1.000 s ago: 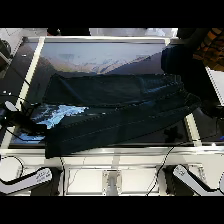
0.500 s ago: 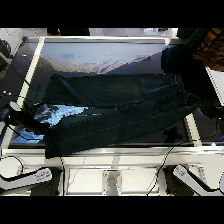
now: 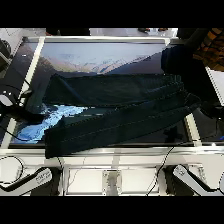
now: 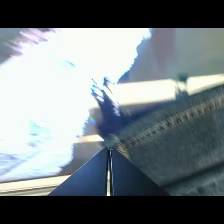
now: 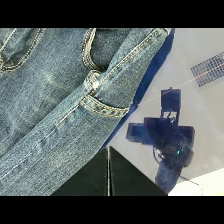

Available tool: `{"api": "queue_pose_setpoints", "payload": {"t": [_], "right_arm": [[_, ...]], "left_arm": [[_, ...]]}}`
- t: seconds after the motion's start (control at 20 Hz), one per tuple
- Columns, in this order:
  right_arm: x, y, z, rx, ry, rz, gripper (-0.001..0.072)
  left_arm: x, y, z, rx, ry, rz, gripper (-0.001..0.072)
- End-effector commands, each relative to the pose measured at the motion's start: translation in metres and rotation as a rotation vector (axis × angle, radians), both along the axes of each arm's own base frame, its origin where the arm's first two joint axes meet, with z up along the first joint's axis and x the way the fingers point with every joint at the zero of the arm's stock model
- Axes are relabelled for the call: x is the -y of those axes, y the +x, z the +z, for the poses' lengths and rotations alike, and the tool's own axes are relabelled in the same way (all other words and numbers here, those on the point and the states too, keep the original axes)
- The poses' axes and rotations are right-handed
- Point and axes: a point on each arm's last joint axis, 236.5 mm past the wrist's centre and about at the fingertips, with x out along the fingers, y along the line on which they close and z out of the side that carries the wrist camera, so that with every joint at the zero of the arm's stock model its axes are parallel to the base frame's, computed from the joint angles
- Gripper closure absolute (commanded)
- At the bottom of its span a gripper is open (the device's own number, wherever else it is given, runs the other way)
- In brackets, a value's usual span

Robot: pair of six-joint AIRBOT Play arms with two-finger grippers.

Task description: Fold the clothes and pants, and hang the long-sleeved shirts on hangers.

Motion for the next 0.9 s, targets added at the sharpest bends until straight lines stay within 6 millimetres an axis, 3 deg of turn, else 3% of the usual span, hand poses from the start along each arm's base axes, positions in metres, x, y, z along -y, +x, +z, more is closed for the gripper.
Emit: {"api": "queue_pose_setpoints", "payload": {"t": [0.0,0.15,0.2,0.25,0.4,0.55,0.85], "right_arm": [[0.0,0.0,0.0,0.0,0.0,-0.002,0.0698],[0.0,0.0,0.0,0.001,-0.001,-0.002,0.0698],[0.001,0.0,0.0,0.001,-0.001,-0.002,0.0698],[0.0,0.0,0.0,0.002,-0.001,-0.002,0.0698],[0.001,0.0,0.0,0.002,-0.001,-0.002,0.0698],[0.001,0.001,0.0,0.004,-0.003,-0.003,0.0698],[0.002,0.001,0.001,0.006,-0.006,-0.004,0.0698]], "left_arm": [[-0.01,0.001,0.018,0.007,0.041,0.03,0.0677],[0.002,-0.041,0.001,-0.19,-0.04,-0.029,0.0629],[0.003,-0.049,-0.006,-0.233,-0.063,-0.013,0.0483],[0.003,-0.054,-0.014,-0.261,-0.079,0.018,0.0448],[0.022,-0.067,-0.04,-0.331,-0.184,0.057,0.0448],[0.034,-0.066,-0.06,-0.333,-0.235,0.082,0.0448],[0.025,-0.048,-0.069,-0.267,-0.195,0.139,0.0451]]}}
